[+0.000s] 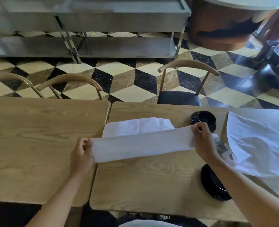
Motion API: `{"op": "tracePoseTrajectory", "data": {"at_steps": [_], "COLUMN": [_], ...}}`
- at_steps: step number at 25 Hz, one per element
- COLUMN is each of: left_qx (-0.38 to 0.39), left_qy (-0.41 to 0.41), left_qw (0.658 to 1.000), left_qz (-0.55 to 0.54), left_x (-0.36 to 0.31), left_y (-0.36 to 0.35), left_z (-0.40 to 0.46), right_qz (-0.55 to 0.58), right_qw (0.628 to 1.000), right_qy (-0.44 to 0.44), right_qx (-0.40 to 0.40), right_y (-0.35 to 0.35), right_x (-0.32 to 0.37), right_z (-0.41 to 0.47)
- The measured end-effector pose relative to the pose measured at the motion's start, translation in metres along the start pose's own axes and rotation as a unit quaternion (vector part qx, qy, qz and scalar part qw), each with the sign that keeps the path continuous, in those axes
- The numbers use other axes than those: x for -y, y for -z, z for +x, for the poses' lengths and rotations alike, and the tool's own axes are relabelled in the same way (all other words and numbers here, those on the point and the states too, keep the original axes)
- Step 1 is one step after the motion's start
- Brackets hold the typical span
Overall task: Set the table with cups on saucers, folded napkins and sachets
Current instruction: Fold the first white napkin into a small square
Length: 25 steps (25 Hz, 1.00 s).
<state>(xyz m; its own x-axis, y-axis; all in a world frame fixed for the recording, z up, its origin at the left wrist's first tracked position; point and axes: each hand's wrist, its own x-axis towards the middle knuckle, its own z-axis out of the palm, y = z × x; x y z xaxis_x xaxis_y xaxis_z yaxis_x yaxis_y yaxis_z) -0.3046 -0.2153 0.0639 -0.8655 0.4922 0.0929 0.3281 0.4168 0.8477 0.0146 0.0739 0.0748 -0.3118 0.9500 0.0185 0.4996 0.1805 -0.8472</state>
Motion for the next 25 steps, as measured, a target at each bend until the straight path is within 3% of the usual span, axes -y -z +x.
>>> {"op": "tracePoseTrajectory", "data": {"at_steps": [5, 9, 18, 25], "left_qx": [0.072, 0.087, 0.021, 0.023], "left_qy": [0.110, 0.145, 0.160, 0.108], "left_qw": [0.990, 0.982, 0.976, 0.976], "left_qz": [0.053, 0.083, 0.147, 0.188], "left_x": [0.070, 0.095, 0.114, 0.135], "left_y": [-0.013, -0.025, -0.069, -0.104], "left_z": [-0.057, -0.063, 0.011, 0.041], "right_qz": [-0.087, -0.120, -0.066, -0.199], "right_qw": [0.987, 0.976, 0.981, 0.972], "right_qy": [-0.113, -0.165, -0.181, -0.121], "right_qx": [0.078, 0.071, 0.029, 0.032], "right_y": [-0.025, -0.043, -0.108, -0.139], "right_x": [-0.067, -0.087, -0.095, -0.120], "right_z": [-0.065, -0.075, 0.009, 0.037]}}
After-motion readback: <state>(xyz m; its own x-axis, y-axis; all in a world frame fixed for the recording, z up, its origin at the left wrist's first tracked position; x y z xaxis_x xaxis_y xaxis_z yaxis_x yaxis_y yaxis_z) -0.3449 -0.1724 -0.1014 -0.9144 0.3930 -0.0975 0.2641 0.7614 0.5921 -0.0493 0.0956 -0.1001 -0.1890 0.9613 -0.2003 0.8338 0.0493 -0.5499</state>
